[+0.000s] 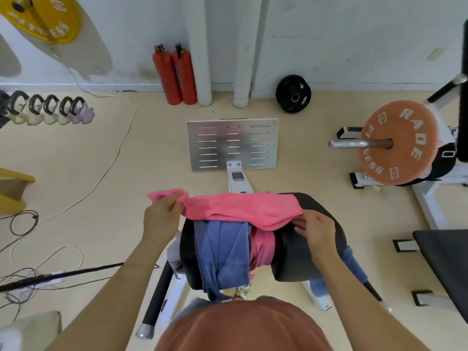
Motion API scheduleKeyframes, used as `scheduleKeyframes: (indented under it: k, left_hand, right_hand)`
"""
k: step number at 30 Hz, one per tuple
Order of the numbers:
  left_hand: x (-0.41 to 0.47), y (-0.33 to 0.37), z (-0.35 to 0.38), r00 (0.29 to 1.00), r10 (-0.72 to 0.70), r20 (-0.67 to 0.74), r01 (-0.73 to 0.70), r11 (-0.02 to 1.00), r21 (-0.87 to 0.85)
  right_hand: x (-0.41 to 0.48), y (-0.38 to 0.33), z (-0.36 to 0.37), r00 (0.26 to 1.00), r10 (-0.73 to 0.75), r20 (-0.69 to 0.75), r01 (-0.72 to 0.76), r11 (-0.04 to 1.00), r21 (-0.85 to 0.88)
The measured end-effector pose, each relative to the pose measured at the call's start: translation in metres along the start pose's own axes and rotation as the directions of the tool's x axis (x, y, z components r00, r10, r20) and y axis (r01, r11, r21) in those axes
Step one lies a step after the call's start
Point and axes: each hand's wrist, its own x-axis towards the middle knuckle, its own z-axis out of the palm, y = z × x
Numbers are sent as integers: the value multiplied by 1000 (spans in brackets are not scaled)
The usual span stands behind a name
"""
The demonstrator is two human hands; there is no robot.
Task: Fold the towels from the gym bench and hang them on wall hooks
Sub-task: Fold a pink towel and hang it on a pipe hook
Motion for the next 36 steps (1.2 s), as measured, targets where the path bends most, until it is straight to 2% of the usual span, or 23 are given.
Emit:
scheduleKeyframes:
  k: [3,5,6,7,9,12,14,19,21,23,25,28,32,34,36]
  left_hand:
    - [-24,49,8,970,244,19,-242,968,-67]
    - [-46,83,15,929,358,97,-329,915,-233]
    - [-53,95,18,915,376,144,-320,897,-306]
    - [-58,104,21,915,365,172,-283,885,-370]
    - [-58,112,22,944,269,191,-139,850,-509]
    - [-57,119,11,970,97,221,107,651,-751]
    - [-56,123,1,974,43,221,166,527,-833]
    - [-46,125,-10,941,7,339,320,314,-894]
    - [-41,122,-10,918,19,397,370,319,-872]
    - [-40,124,-9,917,46,397,362,325,-874]
    - [-39,128,-11,922,66,382,354,255,-900]
    - [-40,134,-18,902,118,415,401,122,-908]
    - [-34,138,-26,890,86,447,446,37,-894]
    - [-26,138,-33,905,46,423,422,28,-906]
    - [-22,137,-37,921,46,387,382,88,-920]
  right_hand:
    - [-23,-20,17,979,-154,135,172,975,-140]
    - [-42,-38,35,927,-230,296,275,954,-122]
    - [-52,-47,45,897,-258,358,300,951,-67]
    - [-59,-53,55,884,-268,384,287,958,7]
    - [-63,-61,65,907,-251,337,232,968,95]
    - [-57,-69,63,933,-229,278,222,973,58]
    - [-58,-74,62,925,-241,292,245,969,26]
    - [-58,-81,62,897,-331,294,362,931,-56]
    - [-60,-87,59,860,-357,366,395,918,-33]
    - [-65,-93,57,824,-359,437,432,898,-77]
    - [-66,-97,54,795,-363,486,466,878,-107]
    - [-64,-100,51,721,-386,576,584,785,-205]
    - [-61,-101,55,685,-489,540,702,641,-309]
    - [-59,-101,55,687,-508,520,702,649,-294]
    - [-59,-103,52,693,-519,501,692,674,-258]
